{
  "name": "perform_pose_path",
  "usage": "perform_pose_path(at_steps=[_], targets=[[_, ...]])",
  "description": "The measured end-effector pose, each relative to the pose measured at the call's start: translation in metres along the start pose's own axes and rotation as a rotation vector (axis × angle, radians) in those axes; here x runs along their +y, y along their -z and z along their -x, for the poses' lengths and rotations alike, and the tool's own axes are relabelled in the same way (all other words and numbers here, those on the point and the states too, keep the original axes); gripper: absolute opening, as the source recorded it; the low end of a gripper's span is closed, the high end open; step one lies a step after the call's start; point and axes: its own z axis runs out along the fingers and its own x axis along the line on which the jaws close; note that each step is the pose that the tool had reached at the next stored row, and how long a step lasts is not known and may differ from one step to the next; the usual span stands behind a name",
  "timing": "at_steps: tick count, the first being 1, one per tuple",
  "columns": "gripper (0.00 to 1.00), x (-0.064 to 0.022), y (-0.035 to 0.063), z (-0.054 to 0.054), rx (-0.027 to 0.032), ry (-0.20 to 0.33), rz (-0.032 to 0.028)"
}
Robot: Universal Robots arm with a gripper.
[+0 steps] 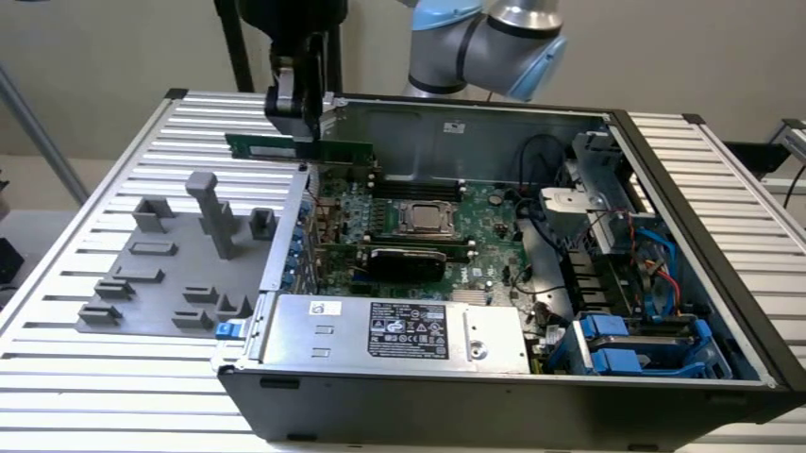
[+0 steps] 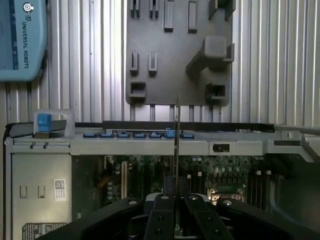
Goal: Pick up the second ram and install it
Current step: 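Pick up the second ram and move it above second insertion slot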
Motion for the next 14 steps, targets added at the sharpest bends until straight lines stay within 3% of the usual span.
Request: perform_pose_path(at_steps=[8, 14], targets=[[0.14, -0.0364, -0.0048, 0.009, -0.001, 0.0, 0.0004], [0.14, -0.0635, -0.0149, 0.022, -0.001, 0.0, 0.0004]])
